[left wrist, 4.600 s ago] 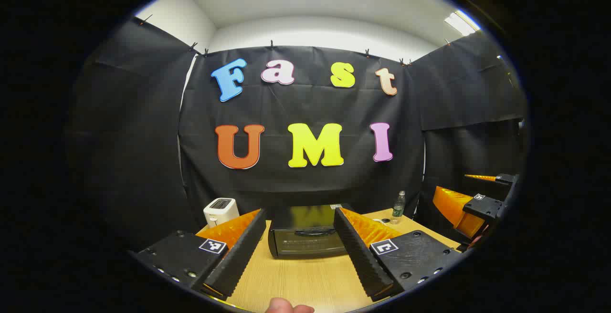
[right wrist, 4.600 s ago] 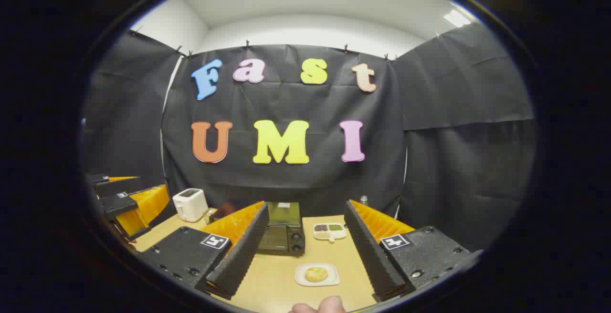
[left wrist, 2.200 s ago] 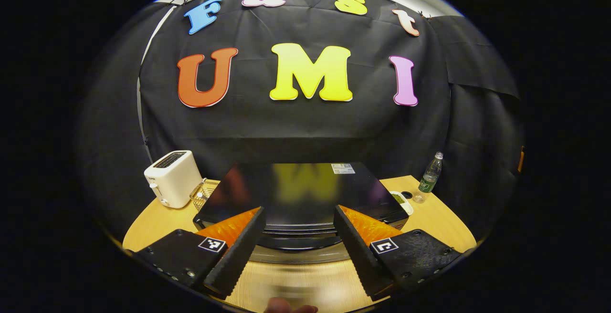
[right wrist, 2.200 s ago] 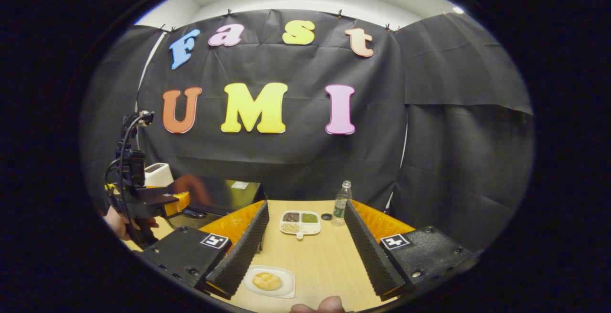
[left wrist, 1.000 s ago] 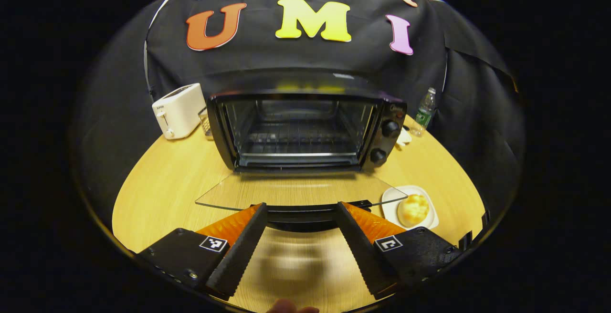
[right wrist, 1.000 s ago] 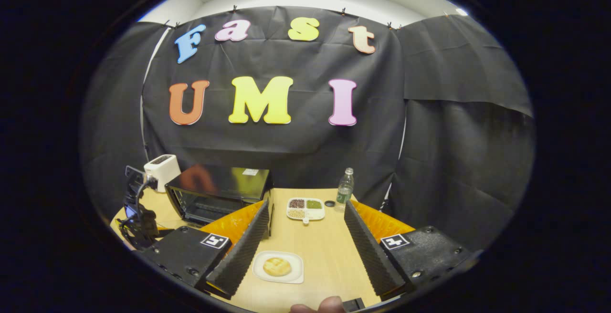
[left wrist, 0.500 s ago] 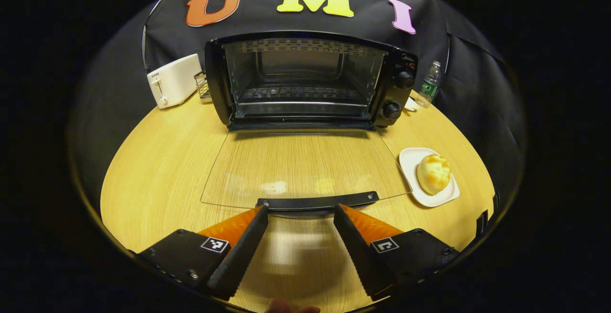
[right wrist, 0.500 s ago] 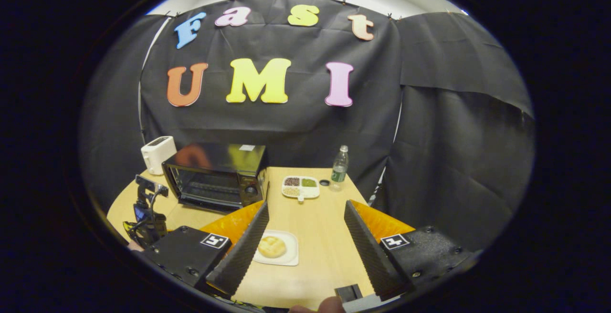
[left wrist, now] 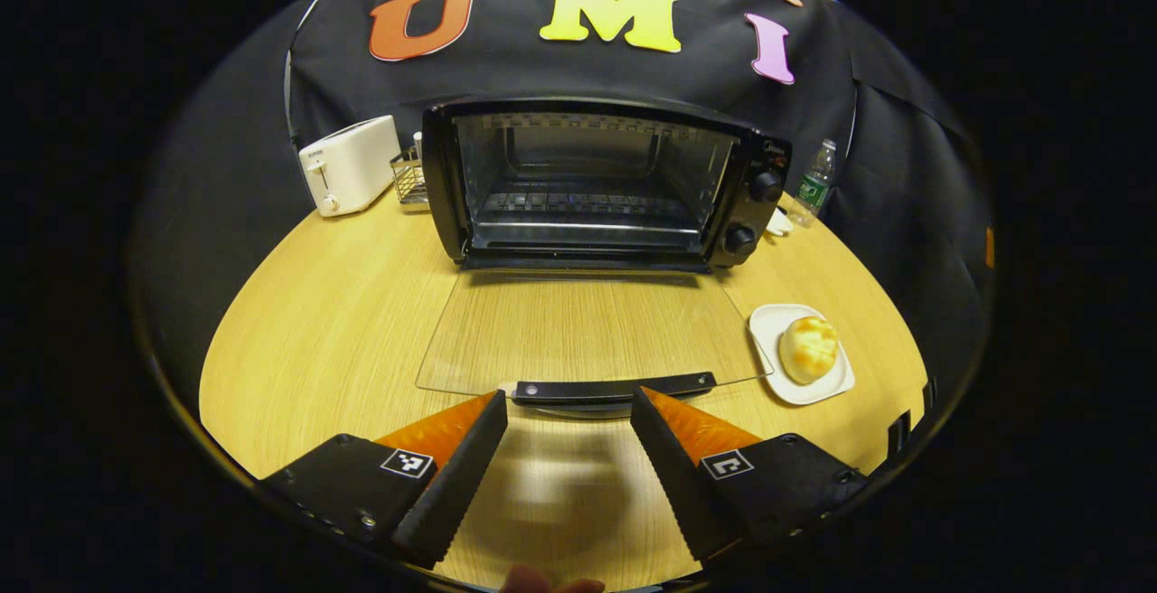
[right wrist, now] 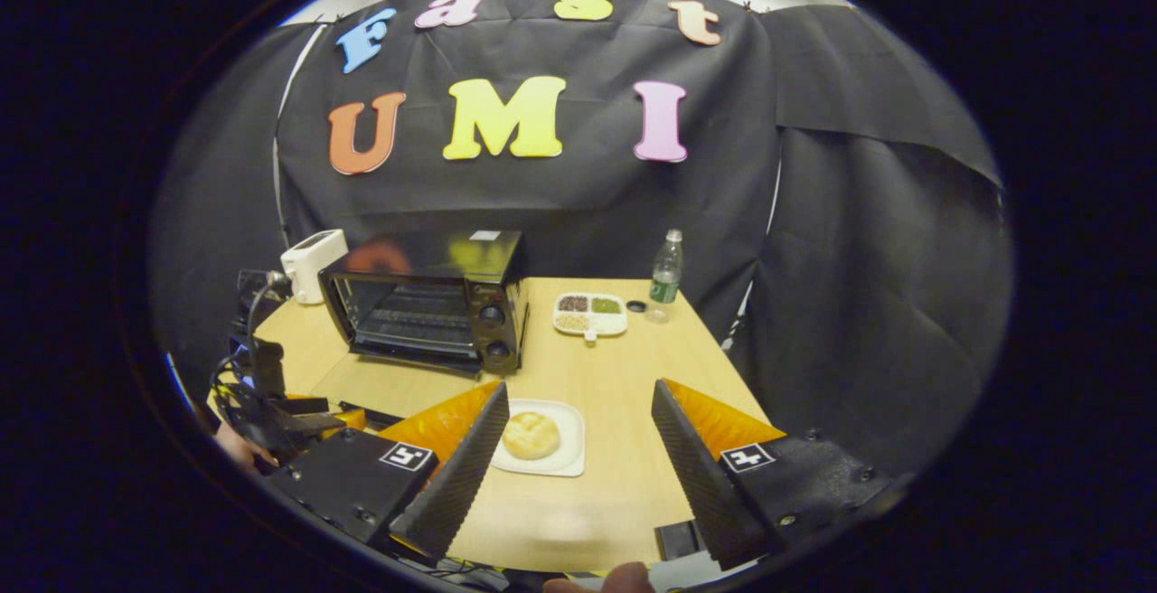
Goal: Open the electric oven with the left hand, put the food in, and close the electric oven.
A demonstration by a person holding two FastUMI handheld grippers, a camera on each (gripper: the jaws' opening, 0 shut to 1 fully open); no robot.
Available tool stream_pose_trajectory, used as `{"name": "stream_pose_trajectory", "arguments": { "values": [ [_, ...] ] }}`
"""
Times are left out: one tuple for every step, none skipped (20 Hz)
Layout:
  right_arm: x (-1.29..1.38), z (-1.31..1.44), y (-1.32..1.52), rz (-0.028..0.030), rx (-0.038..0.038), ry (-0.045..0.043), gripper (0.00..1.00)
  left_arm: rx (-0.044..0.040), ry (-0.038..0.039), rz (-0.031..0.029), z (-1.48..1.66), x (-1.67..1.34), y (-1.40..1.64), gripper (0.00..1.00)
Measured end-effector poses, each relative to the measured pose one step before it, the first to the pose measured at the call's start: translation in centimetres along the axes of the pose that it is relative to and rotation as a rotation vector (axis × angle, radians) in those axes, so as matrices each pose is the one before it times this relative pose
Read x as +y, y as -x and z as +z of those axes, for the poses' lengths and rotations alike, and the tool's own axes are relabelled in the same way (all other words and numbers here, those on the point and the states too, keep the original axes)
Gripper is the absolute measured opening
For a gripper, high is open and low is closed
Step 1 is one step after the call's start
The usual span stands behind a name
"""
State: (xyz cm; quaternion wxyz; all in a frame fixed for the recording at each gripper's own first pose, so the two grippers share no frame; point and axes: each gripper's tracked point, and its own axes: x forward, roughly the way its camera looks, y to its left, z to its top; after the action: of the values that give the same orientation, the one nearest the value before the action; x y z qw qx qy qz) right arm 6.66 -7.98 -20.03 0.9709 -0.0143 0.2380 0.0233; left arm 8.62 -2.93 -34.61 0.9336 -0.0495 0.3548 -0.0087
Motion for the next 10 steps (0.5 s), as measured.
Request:
{"name": "stream_pose_trajectory", "arguments": {
  "values": [
    [0.450,-0.945,-0.746,0.02077,0.01721,-0.00520,1.00,-0.02747,0.00378,0.00075,0.888,0.120,1.114,0.92],
    [0.411,-0.755,-0.833,0.01783,0.01603,-0.00287,1.00,-0.03266,0.00229,0.01105,1.085,0.307,1.331,0.92],
    [0.396,-0.837,-0.969,0.01554,0.01420,0.00033,1.00,-0.02589,0.00258,0.01057,0.893,0.250,1.144,0.94],
    [0.292,-0.825,-1.033,0.01030,0.01723,0.00141,1.00,-0.02865,0.00465,0.00933,1.215,0.238,1.265,0.95],
    [0.257,-0.929,-1.195,0.00943,0.01968,-0.00293,1.00,-0.03168,0.00275,0.00670,1.275,0.267,1.187,0.95],
    [0.292,-0.862,-1.178,0.00804,0.02274,-0.00944,1.00,-0.02424,-0.00196,0.01062,1.146,0.371,1.055,0.94],
    [0.141,-0.833,-1.347,0.00467,0.02225,-0.01203,1.00,-0.01941,-0.00263,0.01249,1.085,0.428,0.869,0.94],
    [0.056,-0.761,-1.284,0.00065,0.02268,-0.01438,1.00,-0.01516,-0.00100,0.00676,0.951,0.393,0.744,0.94],
    [0.062,-0.998,-1.291,-0.00060,0.02631,-0.01514,1.00,-0.01685,0.00377,0.00822,0.969,0.322,0.848,0.94],
    [0.053,-0.729,-1.245,0.00127,0.02653,-0.01426,1.00,-0.01518,0.00614,0.01191,0.833,0.326,0.626,0.94]
  ]
}}
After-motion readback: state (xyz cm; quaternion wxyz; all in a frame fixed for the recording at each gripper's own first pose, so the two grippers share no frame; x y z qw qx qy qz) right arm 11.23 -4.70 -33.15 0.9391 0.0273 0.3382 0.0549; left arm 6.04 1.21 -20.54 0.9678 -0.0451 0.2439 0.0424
